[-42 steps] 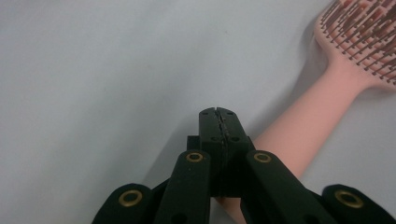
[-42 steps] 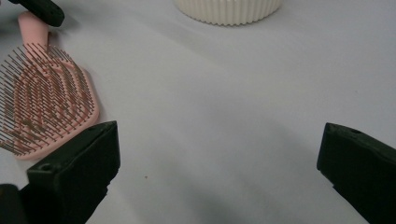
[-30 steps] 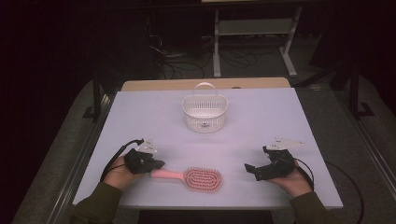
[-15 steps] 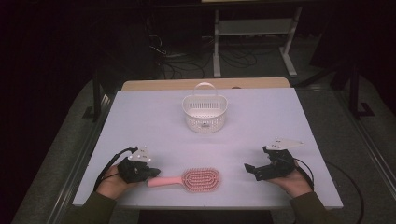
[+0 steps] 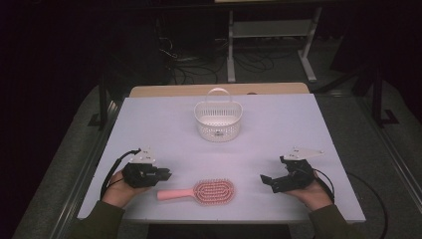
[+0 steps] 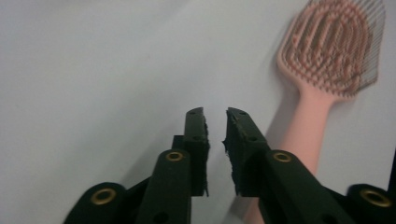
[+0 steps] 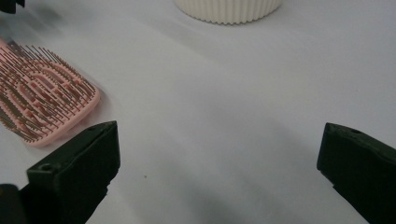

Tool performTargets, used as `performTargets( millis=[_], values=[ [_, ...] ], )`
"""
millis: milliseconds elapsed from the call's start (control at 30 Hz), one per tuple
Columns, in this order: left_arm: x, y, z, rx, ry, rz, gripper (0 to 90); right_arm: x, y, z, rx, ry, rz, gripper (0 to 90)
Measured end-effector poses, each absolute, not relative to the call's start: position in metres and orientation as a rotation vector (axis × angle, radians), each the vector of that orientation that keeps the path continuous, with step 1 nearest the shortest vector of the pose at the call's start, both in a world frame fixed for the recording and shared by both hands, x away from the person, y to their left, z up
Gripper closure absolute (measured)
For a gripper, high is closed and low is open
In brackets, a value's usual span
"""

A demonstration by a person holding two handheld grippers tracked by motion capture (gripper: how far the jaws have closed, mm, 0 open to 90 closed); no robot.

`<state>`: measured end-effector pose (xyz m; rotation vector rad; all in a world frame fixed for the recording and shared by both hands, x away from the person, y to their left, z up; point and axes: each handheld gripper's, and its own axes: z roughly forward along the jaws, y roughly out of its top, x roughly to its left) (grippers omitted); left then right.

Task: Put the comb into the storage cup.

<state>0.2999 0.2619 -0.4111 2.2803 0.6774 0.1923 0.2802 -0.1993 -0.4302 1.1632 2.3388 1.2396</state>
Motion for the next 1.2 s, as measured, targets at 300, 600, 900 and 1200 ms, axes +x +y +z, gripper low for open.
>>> performTargets(
  millis=[300, 600, 900, 1200],
  values=[
    [0.315, 0.254, -0.407, 2.191, 0.67, 0.2, 49.8, 0.281, -0.199, -0.431, 1.163, 2.34, 1.239, 0.0],
    [0.324, 0.248, -0.409, 2.141, 0.628, 0.169, 21.4, 0.28, -0.199, -0.43, 1.164, 2.339, 1.241, 0.0],
    [0.324, 0.248, -0.411, 2.151, 0.61, 0.182, 0.0, 0.28, -0.198, -0.431, 1.16, 2.344, 1.244, 0.0],
    [0.322, 0.256, -0.409, 2.129, 0.613, 0.175, 0.0, 0.28, -0.199, -0.431, 1.161, 2.349, 1.238, 0.0]
  ],
)
